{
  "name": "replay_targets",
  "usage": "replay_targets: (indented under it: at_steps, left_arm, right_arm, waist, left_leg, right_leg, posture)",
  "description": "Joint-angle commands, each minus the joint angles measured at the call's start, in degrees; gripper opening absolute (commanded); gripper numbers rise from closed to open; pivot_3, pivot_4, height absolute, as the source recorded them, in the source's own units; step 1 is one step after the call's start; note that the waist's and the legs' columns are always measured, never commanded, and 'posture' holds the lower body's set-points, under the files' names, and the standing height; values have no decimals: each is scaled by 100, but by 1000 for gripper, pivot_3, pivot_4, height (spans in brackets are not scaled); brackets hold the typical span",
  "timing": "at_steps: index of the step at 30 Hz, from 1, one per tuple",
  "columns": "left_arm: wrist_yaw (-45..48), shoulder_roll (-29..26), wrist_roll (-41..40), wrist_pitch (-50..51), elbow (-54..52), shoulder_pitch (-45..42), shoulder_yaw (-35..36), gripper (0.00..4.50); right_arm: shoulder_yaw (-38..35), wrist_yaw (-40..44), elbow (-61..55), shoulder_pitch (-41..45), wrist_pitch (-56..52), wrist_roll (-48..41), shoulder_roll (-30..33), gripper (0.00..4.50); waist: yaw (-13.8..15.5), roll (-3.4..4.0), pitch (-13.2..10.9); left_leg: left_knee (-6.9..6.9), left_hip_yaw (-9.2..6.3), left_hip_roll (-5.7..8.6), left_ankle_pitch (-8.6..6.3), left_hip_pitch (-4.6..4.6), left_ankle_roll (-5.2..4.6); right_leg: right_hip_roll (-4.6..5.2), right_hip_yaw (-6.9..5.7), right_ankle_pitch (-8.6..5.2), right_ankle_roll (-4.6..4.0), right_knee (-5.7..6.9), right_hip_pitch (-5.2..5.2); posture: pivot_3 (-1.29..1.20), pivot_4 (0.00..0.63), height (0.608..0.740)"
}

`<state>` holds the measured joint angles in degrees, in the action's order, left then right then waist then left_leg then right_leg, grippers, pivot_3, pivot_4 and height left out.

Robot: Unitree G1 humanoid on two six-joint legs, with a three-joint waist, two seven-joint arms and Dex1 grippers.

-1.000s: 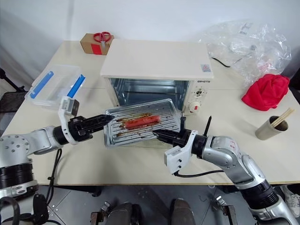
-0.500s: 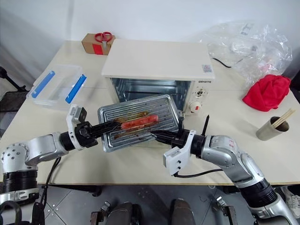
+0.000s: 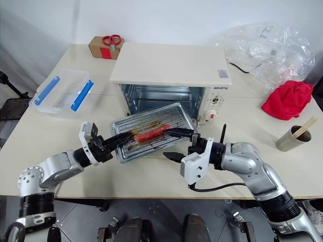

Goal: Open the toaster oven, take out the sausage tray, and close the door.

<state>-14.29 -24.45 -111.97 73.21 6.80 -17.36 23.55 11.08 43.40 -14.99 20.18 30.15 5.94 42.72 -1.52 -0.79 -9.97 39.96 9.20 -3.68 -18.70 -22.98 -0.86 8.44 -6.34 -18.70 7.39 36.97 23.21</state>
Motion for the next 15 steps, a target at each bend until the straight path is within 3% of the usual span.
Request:
replay_targets:
  at_steps: [1,5,6,9,15]
  left_arm:
    - [455,-47,-103,213,-184,261,507,0]
    - [1326,-394,-103,493,-239,894,843,0]
    - [1509,-407,-103,476,-300,1062,953,0]
    - [2025,-365,-103,328,-536,1615,1424,0]
    - [2425,-467,-103,142,-716,2812,1819,0]
  right_arm:
    - [-532,136,296,-219,307,-532,335,3866]
    - [-1014,476,709,-727,33,-1497,561,3866]
    - [-1133,533,802,-829,-76,-1691,571,3691]
    - [-1362,657,1211,-1028,-192,-1868,583,3000]
    - [-1477,765,1872,-1078,-32,-1779,452,848]
  waist:
    - [1,0,0]
    - [-1,0,0]
    - [-11,0,0]
    - [-7,0,0]
    - [-6,3,-2]
  left_leg:
    - [0,-1,-1,0,0,0]
    - [-2,2,-1,0,2,0]
    - [-4,2,-1,0,4,0]
    - [-8,12,-4,0,11,0]
    - [-31,26,-7,-1,75,0]
  right_leg:
    - [0,-2,0,0,0,0]
    - [-3,-2,0,0,-3,-1]
    - [-3,-2,0,0,-3,-2]
    - [-3,6,-1,-1,-7,-2]
    - [-3,20,-7,-12,-52,-59]
  posture:
    - [0,150,740]
    - [0,150,740]
    - [0,150,740]
    - [0,150,740]
    - [0,150,740]
